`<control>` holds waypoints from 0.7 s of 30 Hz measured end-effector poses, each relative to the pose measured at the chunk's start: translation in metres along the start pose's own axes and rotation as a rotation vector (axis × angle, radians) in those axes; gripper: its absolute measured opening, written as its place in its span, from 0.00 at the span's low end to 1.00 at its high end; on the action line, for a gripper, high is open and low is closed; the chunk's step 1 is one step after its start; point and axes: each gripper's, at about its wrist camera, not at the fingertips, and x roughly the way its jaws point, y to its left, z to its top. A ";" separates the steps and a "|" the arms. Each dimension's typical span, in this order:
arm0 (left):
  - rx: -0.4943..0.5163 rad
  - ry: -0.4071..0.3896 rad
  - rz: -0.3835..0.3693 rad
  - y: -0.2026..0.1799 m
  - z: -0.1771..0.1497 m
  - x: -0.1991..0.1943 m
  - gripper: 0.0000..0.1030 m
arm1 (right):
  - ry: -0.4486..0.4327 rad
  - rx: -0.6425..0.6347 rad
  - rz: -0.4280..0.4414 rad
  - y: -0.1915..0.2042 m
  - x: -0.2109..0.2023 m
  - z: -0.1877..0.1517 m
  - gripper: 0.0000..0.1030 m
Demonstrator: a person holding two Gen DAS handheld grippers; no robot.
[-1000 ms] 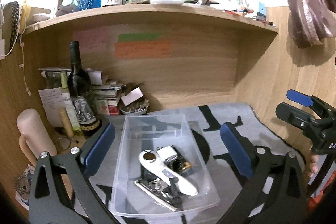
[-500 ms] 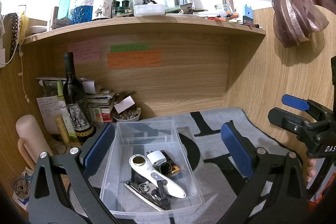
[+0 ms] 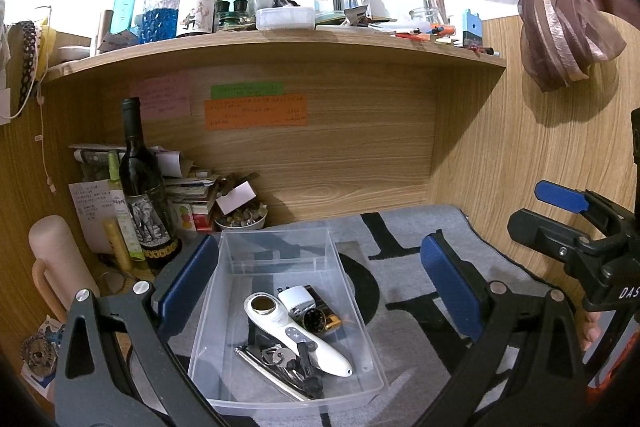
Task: Organize rigid objects
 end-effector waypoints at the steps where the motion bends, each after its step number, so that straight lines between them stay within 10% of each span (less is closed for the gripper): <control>1: 0.000 0.001 0.000 0.001 0.000 0.000 1.00 | -0.001 -0.001 0.000 0.000 0.000 0.000 1.00; 21: -0.004 0.003 -0.002 0.002 0.000 0.000 1.00 | -0.001 -0.004 0.004 0.000 0.000 0.000 1.00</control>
